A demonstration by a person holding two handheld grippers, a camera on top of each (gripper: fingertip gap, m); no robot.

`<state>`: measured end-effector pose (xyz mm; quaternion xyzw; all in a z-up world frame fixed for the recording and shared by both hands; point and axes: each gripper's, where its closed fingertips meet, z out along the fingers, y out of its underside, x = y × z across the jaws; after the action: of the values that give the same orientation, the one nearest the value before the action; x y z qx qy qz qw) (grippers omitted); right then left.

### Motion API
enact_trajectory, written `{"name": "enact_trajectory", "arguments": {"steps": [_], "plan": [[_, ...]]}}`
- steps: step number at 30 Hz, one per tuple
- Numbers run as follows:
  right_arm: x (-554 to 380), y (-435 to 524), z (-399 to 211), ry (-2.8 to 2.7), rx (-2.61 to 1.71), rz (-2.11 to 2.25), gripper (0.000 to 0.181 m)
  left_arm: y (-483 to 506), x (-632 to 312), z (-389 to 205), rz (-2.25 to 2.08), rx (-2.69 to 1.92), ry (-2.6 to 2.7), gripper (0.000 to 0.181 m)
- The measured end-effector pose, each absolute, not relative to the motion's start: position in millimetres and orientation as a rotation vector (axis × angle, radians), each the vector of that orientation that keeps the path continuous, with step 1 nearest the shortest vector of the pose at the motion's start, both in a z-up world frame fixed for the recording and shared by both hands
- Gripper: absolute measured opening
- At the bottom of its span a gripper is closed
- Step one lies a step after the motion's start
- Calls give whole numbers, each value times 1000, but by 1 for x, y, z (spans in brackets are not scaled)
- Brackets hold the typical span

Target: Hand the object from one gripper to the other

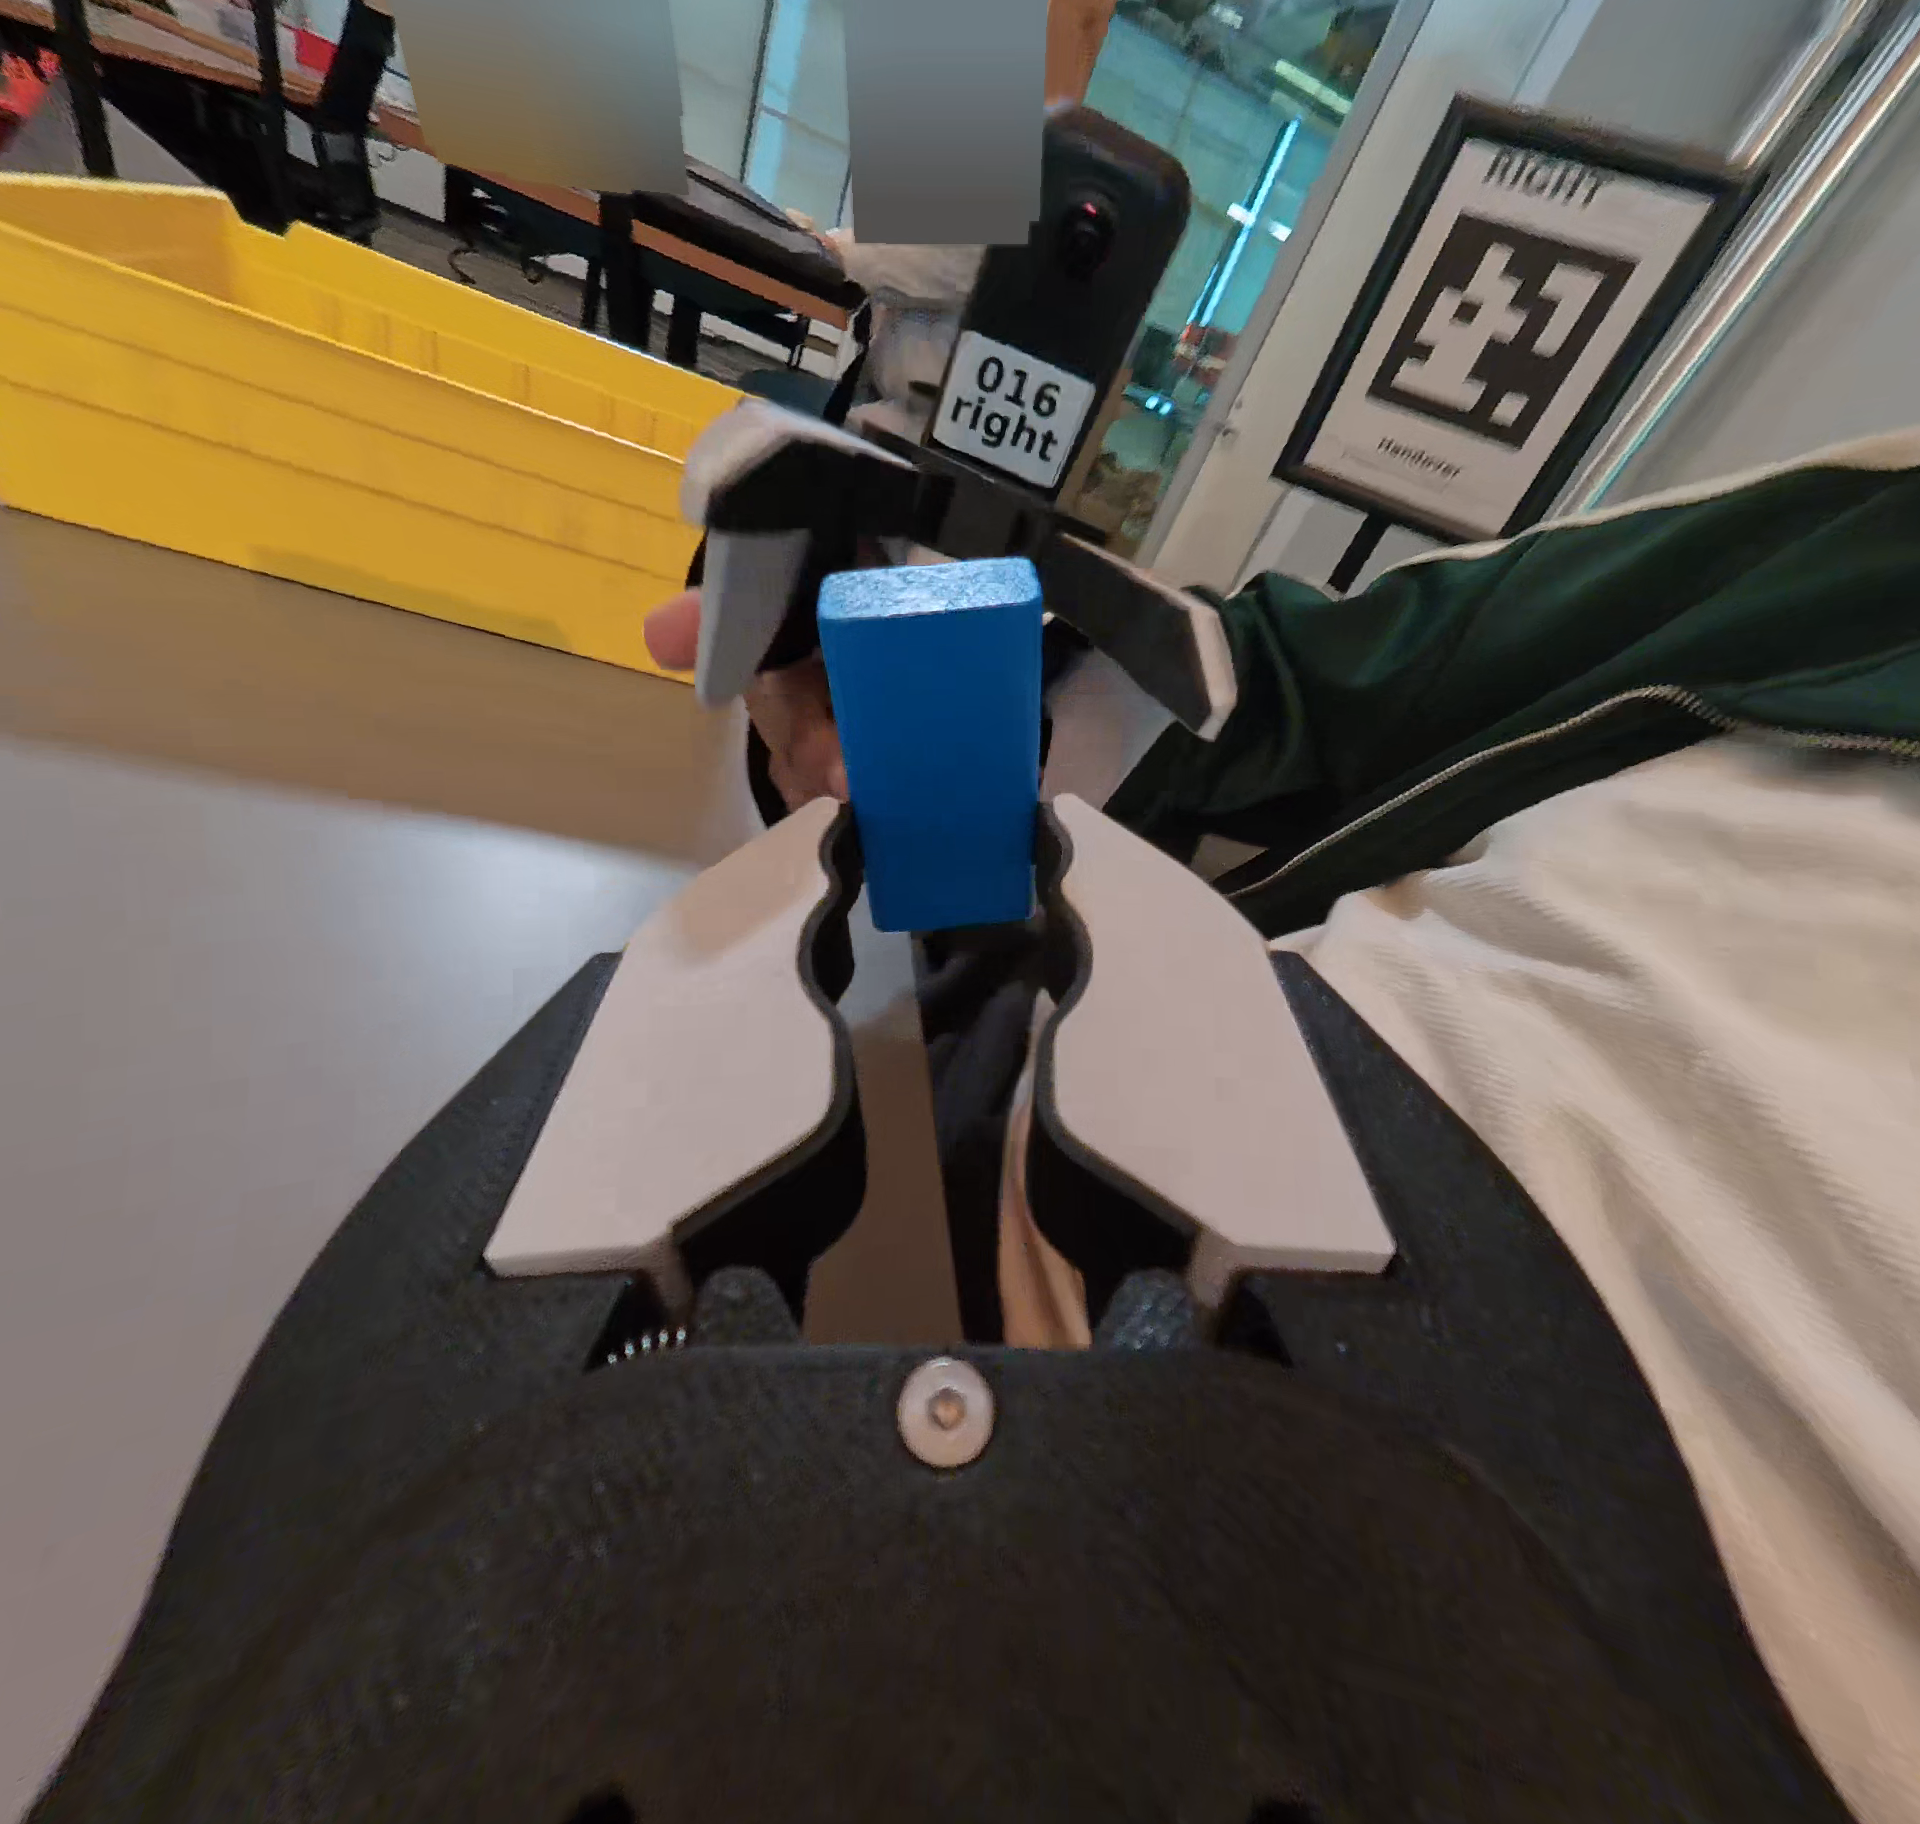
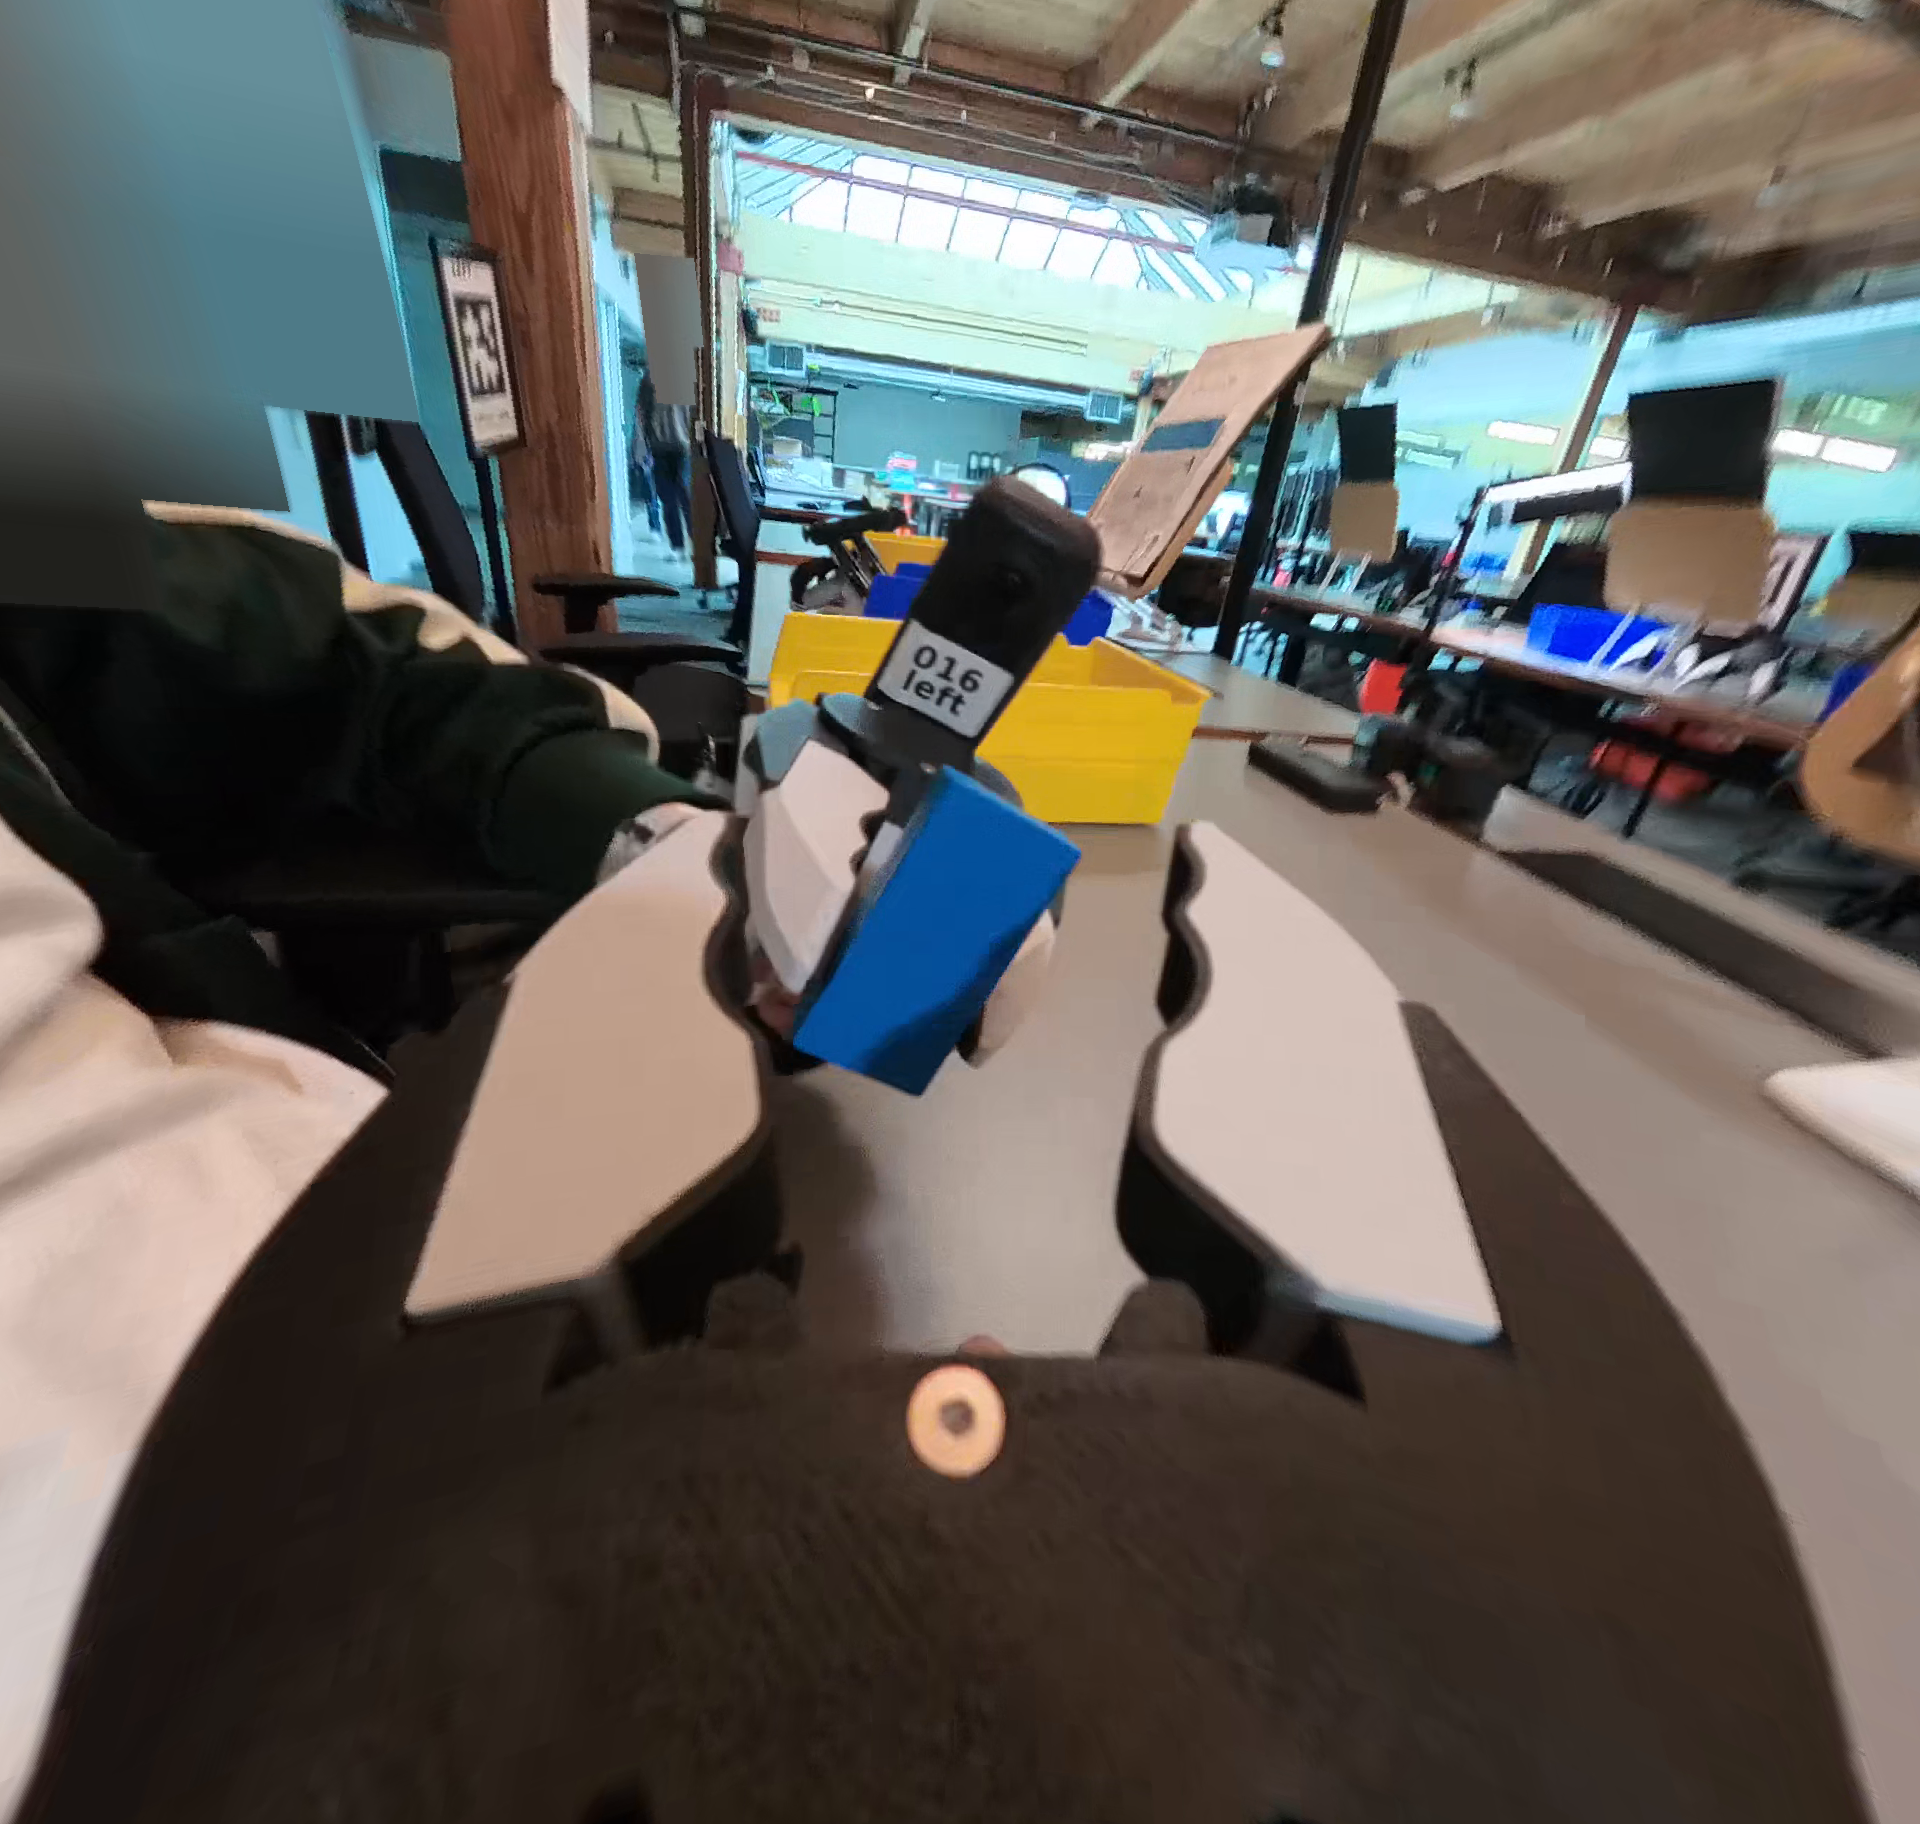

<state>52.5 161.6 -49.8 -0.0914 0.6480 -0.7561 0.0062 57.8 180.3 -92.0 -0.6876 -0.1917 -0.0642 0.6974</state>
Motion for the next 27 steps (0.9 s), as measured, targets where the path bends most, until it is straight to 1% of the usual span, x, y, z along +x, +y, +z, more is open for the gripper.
{"name": "enact_trajectory", "arguments": {"steps": [2, 6, 9, 12, 14, 21, 26, 27], "plan": [[58, 164, -51, 2109, -462, -2406, 82, 178, 58, -89, -244, -1484, -460, 30], [63, 163, -68, 2339, -794, -2377, 84, 179, 65, -90, -490, -1427, -505, 31], [62, 162, -79, 2437, -915, -2325, 83, 183, 73, -93, -627, -1418, -507, 31], [66, 163, -82, 2432, -956, -2294, 75, 186, 79, -94, -677, -1433, -497, 32], [69, 163, -84, 2439, -998, -2282, 66, 186, 79, -94, -685, -1429, -496, 32], [68, 163, -85, 2452, -972, -2255, 65, 186, 81, -94, -732, -1411, -494, 32], [63, 162, -83, 2475, -896, -2258, 65, 185, 77, -91, -657, -1382, -470, 34], [61, 162, -83, 2472, -862, -2255, 65, 185, 74, -90, -630, -1377, -470, 38]]}}
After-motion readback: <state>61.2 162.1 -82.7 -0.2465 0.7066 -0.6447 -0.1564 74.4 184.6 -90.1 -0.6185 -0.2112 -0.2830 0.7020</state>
